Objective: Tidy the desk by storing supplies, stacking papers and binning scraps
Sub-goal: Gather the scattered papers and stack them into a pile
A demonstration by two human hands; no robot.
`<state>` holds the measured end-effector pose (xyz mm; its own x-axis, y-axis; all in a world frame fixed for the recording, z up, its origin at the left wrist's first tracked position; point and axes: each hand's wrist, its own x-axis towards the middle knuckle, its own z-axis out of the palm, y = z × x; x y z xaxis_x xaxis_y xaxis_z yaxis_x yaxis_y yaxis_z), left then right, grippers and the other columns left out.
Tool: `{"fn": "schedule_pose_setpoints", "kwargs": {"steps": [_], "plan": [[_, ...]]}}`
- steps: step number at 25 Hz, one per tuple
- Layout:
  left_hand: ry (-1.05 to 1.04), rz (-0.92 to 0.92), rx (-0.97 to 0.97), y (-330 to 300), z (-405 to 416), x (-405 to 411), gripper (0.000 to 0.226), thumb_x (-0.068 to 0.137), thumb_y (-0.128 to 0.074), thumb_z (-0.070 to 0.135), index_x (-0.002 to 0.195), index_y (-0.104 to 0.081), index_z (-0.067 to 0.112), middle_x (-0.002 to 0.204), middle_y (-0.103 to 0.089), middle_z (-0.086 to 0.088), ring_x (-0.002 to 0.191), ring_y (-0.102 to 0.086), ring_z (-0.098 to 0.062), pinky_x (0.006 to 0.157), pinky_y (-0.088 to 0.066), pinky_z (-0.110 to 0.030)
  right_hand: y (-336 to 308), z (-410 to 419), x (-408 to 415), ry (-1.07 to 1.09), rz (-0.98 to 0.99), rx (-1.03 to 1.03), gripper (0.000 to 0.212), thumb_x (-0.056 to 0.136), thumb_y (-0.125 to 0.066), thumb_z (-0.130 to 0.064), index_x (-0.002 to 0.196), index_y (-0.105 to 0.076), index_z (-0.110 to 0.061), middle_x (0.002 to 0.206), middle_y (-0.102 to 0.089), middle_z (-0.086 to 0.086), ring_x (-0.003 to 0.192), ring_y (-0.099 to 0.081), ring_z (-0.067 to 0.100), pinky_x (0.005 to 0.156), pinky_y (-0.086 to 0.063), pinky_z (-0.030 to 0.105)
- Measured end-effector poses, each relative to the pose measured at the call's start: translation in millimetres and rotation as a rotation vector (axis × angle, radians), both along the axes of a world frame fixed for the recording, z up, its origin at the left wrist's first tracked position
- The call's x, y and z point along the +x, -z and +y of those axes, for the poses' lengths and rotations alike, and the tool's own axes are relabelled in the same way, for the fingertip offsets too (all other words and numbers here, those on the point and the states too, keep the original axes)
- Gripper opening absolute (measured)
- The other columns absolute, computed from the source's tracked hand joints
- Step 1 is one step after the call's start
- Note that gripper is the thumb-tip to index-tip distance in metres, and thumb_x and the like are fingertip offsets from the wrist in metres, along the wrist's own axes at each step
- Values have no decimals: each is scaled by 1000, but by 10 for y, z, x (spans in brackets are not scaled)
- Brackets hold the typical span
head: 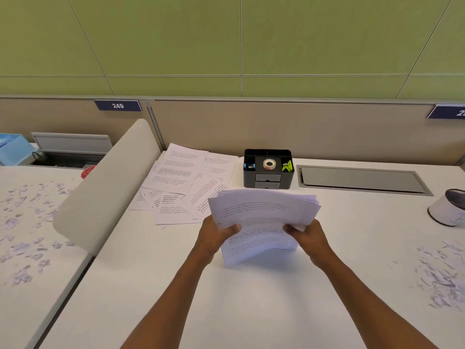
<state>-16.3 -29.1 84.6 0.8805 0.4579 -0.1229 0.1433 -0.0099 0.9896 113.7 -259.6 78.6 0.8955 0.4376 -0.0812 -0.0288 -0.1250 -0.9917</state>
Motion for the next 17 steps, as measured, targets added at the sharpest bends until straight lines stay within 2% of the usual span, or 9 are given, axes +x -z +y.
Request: {"fn": "schedule_pose_setpoints", "kwargs": {"steps": [3,7,12,15,17], "plan": [[-31,-1,-38,-28,-70,73,50,66,-85,32,113,-70,28,105,-76,3,95,-73,-21,81,-62,-48,-16,30,11,14,-7,-21,30,86,-72,-6,110,-64,-21,107,-71,8,102,-66,31,89,-56,45],[-36,-50,-73,-49,-114,142,50,63,-90,31,110,-72,26,104,-77,0,93,-74,-23,74,-63,-41,-78,30,30,20,11,6,32,84,-76,-11,114,-65,-12,107,-72,10,97,-68,30,83,-59,44],[19,13,-21,115,-118,51,51,64,-87,35,112,-70,24,105,-77,4,93,-74,-21,78,-63,-39,77,-87,-32,-9,43,-35,33,83,-76,-9,112,-64,-15,108,-72,7,98,-69,28,80,-59,37],[-57,6,-43,156,-198,55,43,64,-84,32,104,-72,24,99,-78,4,93,-74,-22,72,-62,-32,122,-62,-85,-4,13,-34,30,86,-73,-11,113,-63,-17,106,-72,1,99,-69,23,80,-59,31],[-123,-32,-35,140,-216,90,35,67,-82,29,100,-72,26,94,-78,5,90,-74,-17,71,-61,-29,100,-23,-75,16,-6,-27,29,88,-71,-8,113,-63,-20,107,-72,0,100,-68,20,81,-58,30]]}}
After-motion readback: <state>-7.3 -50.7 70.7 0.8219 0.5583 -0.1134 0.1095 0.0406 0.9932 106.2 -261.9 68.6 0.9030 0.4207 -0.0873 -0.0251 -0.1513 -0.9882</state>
